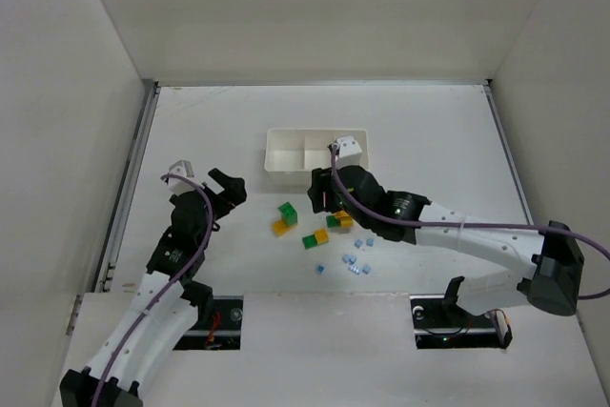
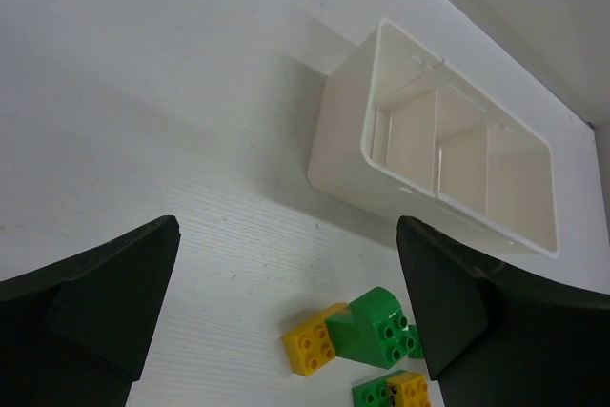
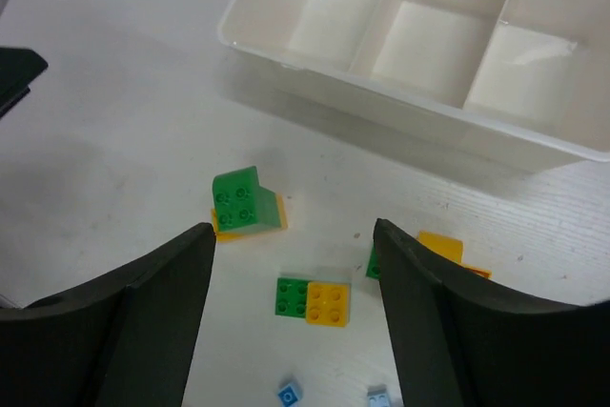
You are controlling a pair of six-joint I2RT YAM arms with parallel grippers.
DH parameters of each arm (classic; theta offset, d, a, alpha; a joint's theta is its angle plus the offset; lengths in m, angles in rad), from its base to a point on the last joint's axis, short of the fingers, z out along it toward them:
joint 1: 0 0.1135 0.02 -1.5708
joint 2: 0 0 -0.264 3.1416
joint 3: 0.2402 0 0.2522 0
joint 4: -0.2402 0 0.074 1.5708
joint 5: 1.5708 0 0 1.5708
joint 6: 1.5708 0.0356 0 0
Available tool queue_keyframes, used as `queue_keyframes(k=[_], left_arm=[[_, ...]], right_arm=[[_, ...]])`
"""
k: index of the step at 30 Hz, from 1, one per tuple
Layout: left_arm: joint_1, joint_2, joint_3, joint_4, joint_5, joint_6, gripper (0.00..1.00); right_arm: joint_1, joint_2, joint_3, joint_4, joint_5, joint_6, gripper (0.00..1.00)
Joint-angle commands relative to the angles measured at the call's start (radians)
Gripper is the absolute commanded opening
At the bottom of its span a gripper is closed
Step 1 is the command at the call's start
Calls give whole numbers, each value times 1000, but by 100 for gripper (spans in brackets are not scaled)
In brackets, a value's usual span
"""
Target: Sort the legos into containers by color
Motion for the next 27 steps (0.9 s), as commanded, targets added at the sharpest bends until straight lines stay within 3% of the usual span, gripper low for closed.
queue_keyframes(k=[1, 5, 7, 9, 11, 12, 15, 16, 17, 18, 19, 20, 23, 27], left_arm=[[28, -13, -39, 62, 25, -30, 100], [25, 22, -82, 191, 17, -71, 100], [-1, 93, -103, 310, 25, -74, 100], [-12, 134, -126, 399, 2, -88, 100], [-19, 135, -137, 441, -39, -122, 100], [-30, 119, -139, 443, -58, -140, 100], [-77, 86, -131, 441, -136, -133, 100], [-94, 83, -125, 435, -147, -102, 94], [-107, 81, -116, 431, -157, -52, 67], [-116, 87, -110, 428, -167, -12, 43], [-119, 102, -105, 423, -173, 2, 28], [-119, 121, -101, 420, -164, 2, 19], [-119, 174, -111, 469, -98, 18, 13], [-68, 182, -151, 506, -73, 19, 20]], right_arm=[[28, 11, 33, 5, 20, -9, 64], [35, 33, 21, 13, 13, 3, 24], [35, 60, 27, 7, 12, -9, 12], [38, 85, 30, 16, 4, -30, 10], [51, 105, 27, 36, 0, -67, 15], [59, 111, 21, 53, 1, -85, 23], [84, 116, -21, 137, -5, -136, 60], [87, 117, -34, 167, -19, -151, 69], [87, 125, -47, 200, -49, -167, 77], [87, 137, -51, 220, -77, -171, 81], [87, 154, -52, 229, -106, -167, 82], [87, 172, -48, 238, -130, -156, 83], [85, 235, -38, 264, -168, -127, 84], [84, 327, -13, 292, -177, -96, 85]])
